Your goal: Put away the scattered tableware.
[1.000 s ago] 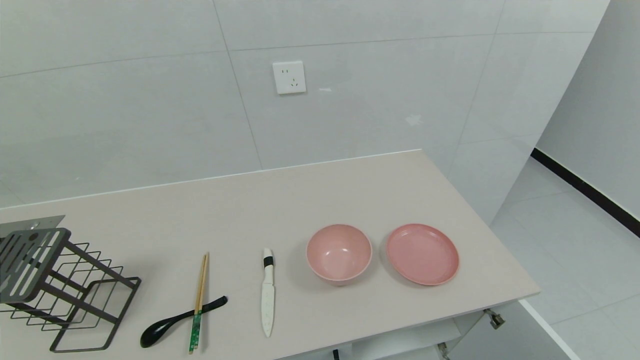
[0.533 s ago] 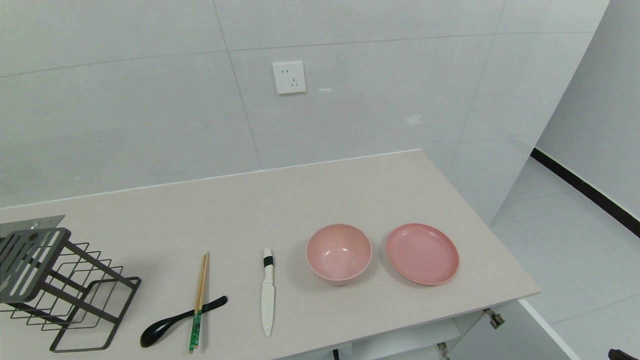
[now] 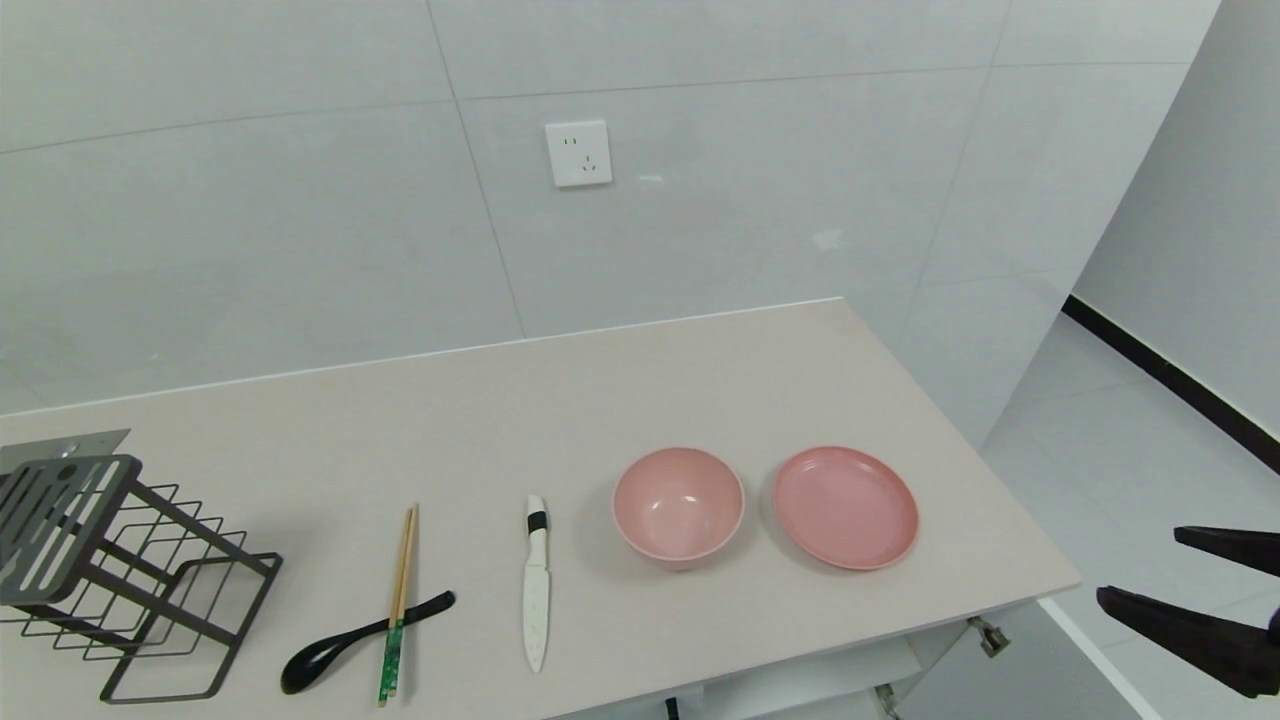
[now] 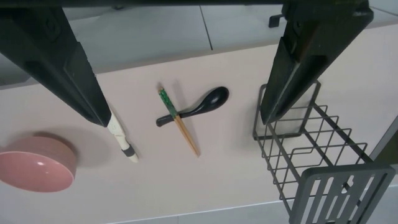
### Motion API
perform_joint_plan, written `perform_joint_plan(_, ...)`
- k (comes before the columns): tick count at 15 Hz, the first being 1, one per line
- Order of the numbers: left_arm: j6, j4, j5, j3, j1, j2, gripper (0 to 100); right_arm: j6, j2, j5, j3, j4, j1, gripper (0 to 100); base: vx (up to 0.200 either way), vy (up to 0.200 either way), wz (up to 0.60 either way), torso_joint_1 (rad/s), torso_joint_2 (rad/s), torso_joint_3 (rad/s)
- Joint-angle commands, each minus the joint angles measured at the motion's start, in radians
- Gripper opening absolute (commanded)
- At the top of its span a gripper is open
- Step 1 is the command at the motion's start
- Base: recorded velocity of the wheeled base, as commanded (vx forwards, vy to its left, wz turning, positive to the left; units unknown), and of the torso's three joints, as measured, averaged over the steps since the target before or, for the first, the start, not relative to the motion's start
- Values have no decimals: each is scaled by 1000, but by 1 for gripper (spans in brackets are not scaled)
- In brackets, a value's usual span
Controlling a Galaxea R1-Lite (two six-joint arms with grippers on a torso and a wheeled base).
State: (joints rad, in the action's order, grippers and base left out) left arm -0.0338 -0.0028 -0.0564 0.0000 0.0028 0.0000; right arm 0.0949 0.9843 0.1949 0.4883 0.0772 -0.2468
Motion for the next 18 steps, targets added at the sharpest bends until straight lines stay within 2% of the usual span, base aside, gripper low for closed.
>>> perform_joint_plan(1,0,0,0,0,0,0,100,-1,131,-43,49,-1,-65,100,0,0,0,0,0,0)
perform_joint_plan(3,15,0,0,0,0,0,100,-18,194,-41,33,-1,-51,100,0,0,0,0,0,0)
perform_joint_plan(6,12,0,0,0,0,0,100,-11,240,-41,-14,49,-45,100,0,0,0,0,0,0)
perform_joint_plan(10,15,0,0,0,0,0,100,37,402,-18,-56,283,17,100,0,0,0,0,0,0)
perform_joint_plan(18,11,0,1,0,0,0,100,32,522,8,-11,328,23,100,0,0,0,0,0,0)
